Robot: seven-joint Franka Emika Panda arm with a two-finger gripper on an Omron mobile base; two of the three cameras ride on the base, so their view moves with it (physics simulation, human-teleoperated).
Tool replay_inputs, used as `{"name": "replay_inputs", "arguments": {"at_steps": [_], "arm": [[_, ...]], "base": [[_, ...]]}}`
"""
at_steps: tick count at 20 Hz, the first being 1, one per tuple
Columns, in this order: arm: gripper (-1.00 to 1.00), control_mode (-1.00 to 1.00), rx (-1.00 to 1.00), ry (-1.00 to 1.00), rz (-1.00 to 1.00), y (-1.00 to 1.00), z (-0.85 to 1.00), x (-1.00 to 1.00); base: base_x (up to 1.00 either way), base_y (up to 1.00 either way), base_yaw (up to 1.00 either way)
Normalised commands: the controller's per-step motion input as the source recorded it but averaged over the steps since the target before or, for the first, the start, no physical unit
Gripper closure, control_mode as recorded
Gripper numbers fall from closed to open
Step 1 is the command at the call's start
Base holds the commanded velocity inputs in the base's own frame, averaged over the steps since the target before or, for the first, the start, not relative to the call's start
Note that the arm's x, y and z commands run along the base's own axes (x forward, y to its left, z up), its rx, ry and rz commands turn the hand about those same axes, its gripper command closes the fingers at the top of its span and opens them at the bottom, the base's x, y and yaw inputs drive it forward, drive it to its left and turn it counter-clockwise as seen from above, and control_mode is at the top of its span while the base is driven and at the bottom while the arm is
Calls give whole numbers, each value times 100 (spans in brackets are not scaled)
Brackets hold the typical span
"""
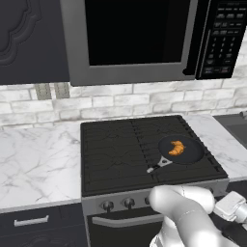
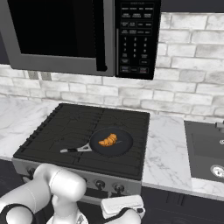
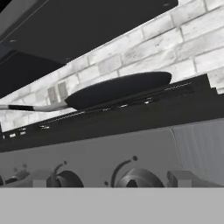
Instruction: Pick the croissant and place it on the pan. Then turn on the stove to warm the croissant.
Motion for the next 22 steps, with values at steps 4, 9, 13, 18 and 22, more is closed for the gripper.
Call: {"name": "replay_inputs", "arguments": {"at_steps": [4,9,13,18,22], "arm": [[-100,-100,0,0,-9,0,-4,4],[-100,-100,0,0,-6,3,-9,4],[-100,-100,0,0,-1,8,-11,3],[-100,-100,0,0,0,0,-9,4],[-100,-100,0,0,0,0,-6,10]], "base": [[0,0,0],[0,0,0],[0,0,0],[0,0,0],[0,0,0]]}}
